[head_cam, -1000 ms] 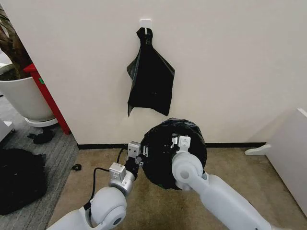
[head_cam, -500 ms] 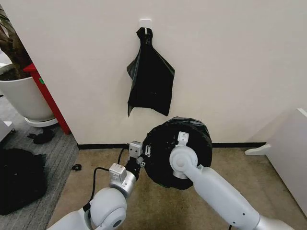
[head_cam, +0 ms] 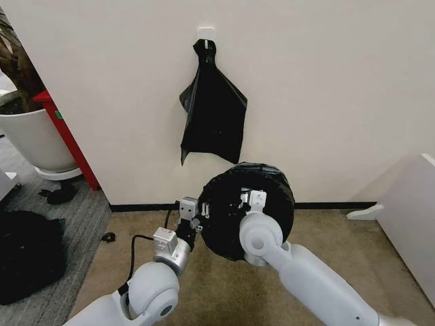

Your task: Place the garbage bag over the trash bin.

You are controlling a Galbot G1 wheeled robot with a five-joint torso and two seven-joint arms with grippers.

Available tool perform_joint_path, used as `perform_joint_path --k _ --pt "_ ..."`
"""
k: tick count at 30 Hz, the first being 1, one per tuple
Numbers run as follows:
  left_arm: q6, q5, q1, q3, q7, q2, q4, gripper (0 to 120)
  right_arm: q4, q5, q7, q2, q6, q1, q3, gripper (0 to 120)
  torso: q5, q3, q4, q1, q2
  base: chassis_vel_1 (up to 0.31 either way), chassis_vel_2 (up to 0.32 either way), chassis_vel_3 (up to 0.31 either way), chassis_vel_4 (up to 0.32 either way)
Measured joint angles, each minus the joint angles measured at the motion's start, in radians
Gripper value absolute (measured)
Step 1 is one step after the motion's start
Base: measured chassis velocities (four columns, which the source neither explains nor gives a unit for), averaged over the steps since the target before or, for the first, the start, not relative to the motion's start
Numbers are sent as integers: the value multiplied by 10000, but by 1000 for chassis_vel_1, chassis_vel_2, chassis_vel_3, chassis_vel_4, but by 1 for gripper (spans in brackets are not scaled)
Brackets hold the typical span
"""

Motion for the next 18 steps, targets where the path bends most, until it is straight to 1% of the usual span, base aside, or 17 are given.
perform_joint_path --k 5,11,18 --pt "-25 171 308 10 146 43 -79 0 -398 -128 -108 185 -21 187 -33 0 -1 0 1 0 0 0 0 0 0" --pt "-73 318 347 20 293 73 -135 0 -854 -385 -227 391 -15 238 -4 0 0 1 1 0 0 0 0 0 0" --pt "-135 439 444 22 392 62 -42 0 -688 -585 -372 359 37 171 38 0 0 0 0 0 0 0 0 0 0"
